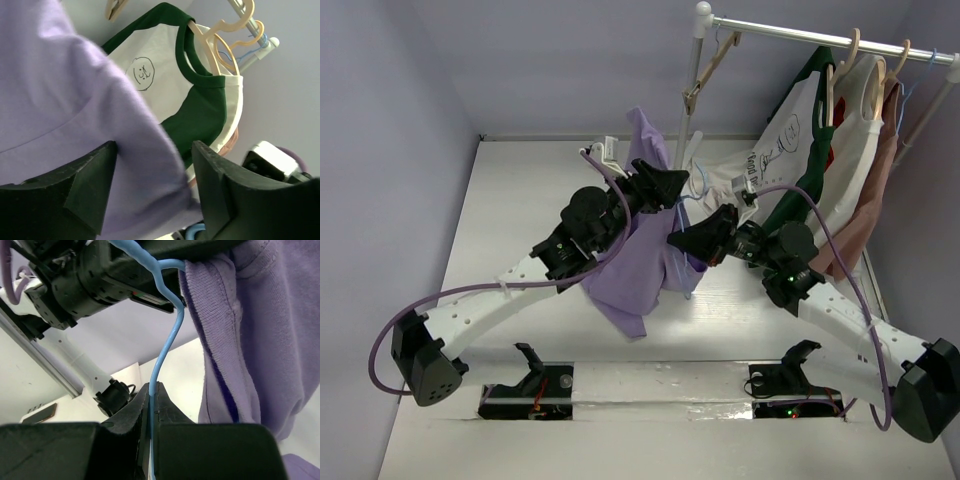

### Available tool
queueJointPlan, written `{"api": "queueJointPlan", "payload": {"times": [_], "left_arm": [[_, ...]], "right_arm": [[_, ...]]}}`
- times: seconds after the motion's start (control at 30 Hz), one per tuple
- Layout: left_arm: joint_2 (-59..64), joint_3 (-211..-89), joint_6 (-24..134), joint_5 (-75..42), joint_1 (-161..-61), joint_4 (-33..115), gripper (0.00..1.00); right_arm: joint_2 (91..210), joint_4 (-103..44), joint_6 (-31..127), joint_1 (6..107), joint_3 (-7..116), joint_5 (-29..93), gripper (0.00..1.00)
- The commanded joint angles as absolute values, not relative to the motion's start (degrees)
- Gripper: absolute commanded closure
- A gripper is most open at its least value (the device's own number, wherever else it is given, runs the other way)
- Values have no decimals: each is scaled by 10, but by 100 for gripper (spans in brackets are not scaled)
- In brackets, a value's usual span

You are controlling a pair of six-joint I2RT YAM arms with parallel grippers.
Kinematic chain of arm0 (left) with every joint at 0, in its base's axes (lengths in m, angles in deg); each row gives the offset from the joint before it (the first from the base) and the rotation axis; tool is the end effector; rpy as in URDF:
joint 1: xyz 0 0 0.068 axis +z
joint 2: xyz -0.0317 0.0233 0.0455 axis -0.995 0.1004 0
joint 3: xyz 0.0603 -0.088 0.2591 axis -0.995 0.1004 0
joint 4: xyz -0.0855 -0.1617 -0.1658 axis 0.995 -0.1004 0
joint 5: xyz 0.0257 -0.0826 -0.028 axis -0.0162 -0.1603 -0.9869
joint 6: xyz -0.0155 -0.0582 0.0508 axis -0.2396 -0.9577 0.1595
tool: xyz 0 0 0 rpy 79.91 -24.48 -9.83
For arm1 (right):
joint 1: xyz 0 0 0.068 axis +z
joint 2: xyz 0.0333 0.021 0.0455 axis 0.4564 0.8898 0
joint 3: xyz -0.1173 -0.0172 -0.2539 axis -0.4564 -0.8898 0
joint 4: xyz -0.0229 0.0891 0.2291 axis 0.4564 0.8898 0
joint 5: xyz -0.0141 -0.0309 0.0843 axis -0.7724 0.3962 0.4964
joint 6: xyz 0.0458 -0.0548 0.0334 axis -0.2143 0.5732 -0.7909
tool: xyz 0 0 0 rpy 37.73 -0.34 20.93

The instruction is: Place the t-shirt on the hanger

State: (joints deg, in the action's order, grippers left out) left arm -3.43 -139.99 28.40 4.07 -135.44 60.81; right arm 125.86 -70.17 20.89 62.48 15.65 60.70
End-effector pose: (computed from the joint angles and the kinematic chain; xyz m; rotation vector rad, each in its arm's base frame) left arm 0.1950 -0.2197 0.4355 -0.0347 1.4132 -1.1746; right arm 0.1624 0.1642 0.3629 -0.6244 1.2843 1.4010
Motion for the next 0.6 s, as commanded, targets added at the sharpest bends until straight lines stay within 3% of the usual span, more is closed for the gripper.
{"api": "queueJointPlan", "payload": {"times": [0.0, 0.1, 0.23, 0.43, 0.53, 0.57], "left_arm": [[-45, -1390, 277, 18, -1356, 672, 43], [-42, -1385, 272, 14, -1356, 683, 44], [-46, -1367, 268, 11, -1356, 706, 54], [-45, -1356, 270, 15, -1356, 715, 45], [-42, -1355, 270, 15, -1356, 718, 56], [-42, -1353, 271, 17, -1356, 719, 65]], "right_arm": [[1268, -745, 226, 627, 165, 595, 100], [1281, -746, 221, 627, 174, 599, 100], [1288, -733, 222, 627, 186, 603, 100], [1306, -743, 216, 627, 181, 601, 100], [1310, -745, 218, 627, 183, 599, 100], [1311, -743, 220, 627, 184, 599, 100]]}}
